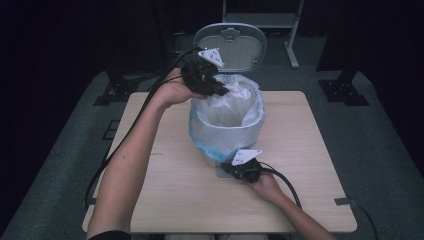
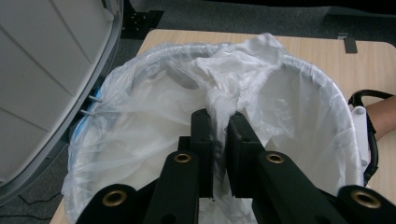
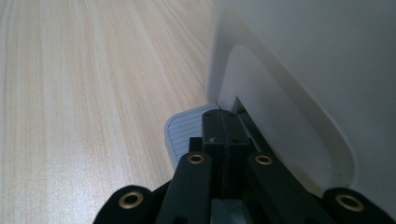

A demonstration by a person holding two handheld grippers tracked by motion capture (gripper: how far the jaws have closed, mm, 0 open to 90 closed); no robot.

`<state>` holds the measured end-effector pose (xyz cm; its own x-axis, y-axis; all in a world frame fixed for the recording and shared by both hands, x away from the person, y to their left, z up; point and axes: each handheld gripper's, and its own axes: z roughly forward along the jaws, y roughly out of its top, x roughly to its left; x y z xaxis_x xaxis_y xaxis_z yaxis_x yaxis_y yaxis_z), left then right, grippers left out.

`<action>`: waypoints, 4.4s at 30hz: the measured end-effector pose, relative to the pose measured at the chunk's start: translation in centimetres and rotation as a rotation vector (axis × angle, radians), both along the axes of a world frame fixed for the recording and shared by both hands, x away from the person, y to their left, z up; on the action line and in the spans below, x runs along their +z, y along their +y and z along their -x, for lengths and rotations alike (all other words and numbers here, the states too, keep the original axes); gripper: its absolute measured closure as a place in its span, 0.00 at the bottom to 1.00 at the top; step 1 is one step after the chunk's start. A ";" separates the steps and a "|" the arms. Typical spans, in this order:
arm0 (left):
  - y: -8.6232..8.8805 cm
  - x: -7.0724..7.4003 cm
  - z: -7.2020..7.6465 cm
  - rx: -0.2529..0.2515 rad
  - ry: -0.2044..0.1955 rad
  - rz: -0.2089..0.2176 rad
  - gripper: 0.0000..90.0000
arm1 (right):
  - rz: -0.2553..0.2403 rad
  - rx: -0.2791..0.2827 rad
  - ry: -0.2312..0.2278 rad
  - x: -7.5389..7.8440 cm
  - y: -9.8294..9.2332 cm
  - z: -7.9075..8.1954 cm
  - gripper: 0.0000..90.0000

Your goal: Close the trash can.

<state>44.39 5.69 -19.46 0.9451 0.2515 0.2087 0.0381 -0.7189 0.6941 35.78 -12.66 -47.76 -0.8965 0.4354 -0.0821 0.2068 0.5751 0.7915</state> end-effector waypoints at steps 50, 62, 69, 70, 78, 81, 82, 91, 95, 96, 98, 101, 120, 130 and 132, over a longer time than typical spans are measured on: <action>6.1 -0.1 3.3 0.040 -0.004 0.151 0.57 | -0.007 -0.005 0.003 0.0 0.0 0.0 1.00; 7.4 -0.8 4.3 0.053 -0.010 0.174 0.51 | -0.003 -0.005 0.001 0.0 0.0 0.0 1.00; 8.7 -1.8 4.7 0.063 0.000 0.194 0.49 | -0.003 -0.005 -0.001 0.0 0.0 0.0 1.00; 8.8 -1.9 4.8 0.064 0.000 0.194 0.49 | -0.001 -0.006 -0.001 0.0 0.0 0.1 1.00; 10.5 -3.0 5.2 0.082 0.012 0.217 0.46 | 0.008 -0.012 -0.011 0.0 0.1 0.2 1.00; 11.1 -3.7 5.4 0.088 0.017 0.230 0.45 | 0.013 -0.015 -0.017 0.1 0.2 0.3 1.00; 11.3 -3.9 5.5 0.092 0.021 0.233 0.45 | 0.015 -0.020 -0.019 0.1 0.2 0.3 1.00; 13.1 -6.0 6.0 0.117 0.037 0.258 0.44 | 0.021 -0.029 -0.016 0.1 0.3 0.3 1.00; 13.7 -6.8 6.2 0.124 0.048 0.262 0.44 | 0.021 -0.030 -0.018 0.1 0.3 0.4 1.00; 13.8 -7.0 6.2 0.126 0.049 0.266 0.44 | 0.021 -0.031 -0.017 0.1 0.3 0.4 1.00; 14.1 -7.3 6.3 0.129 0.046 0.266 0.43 | 0.021 -0.031 -0.017 0.1 0.3 0.4 1.00; 14.5 -7.7 6.4 0.136 0.046 0.272 0.43 | 0.022 -0.032 -0.017 0.1 0.3 0.4 1.00; 16.4 -10.8 6.9 0.171 0.072 0.279 0.41 | 0.038 -0.065 0.013 0.7 -0.9 1.1 0.97; 17.0 -12.4 7.1 0.185 0.085 0.287 0.40 | -0.062 -0.084 0.027 2.4 -6.2 3.4 0.89; 17.0 -12.6 7.2 0.183 0.089 0.289 0.39 | -0.065 -0.093 0.025 2.5 -6.9 3.8 0.87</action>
